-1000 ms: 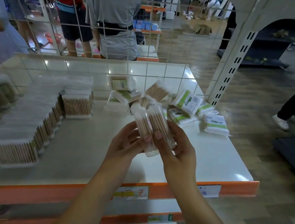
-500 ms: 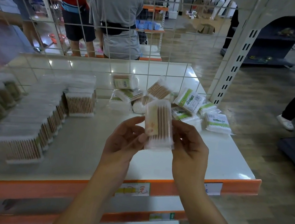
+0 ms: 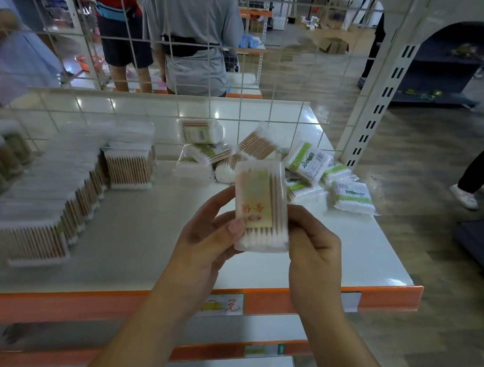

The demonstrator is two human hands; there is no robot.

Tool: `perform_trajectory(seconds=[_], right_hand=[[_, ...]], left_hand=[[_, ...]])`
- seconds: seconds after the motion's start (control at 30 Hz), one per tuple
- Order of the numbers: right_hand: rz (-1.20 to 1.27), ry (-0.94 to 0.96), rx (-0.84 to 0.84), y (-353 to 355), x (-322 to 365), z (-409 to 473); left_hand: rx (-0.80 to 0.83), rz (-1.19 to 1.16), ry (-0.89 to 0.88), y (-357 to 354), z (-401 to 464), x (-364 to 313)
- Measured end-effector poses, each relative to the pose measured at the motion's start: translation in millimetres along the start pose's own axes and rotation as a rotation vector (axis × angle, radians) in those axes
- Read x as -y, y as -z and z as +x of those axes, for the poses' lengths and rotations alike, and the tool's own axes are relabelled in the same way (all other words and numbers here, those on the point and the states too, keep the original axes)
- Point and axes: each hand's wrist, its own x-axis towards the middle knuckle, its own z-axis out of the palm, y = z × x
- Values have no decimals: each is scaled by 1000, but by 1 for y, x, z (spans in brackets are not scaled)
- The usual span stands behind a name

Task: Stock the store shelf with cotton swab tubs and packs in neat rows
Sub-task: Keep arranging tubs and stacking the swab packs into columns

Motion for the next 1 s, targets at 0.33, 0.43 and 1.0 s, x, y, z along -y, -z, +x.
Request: perform_trajectory(seconds=[0.33,0.43,1.0], right_hand=[[113,-51,14,-4,13,0],[111,-54,-12,-5,11,0],[-335,-81,329,-14,14,-23]], left_hand=[[2,25,-52,0,-4,5],[-26,51,-90,1,-4,2],[-51,384,-251,1,-2,-25]])
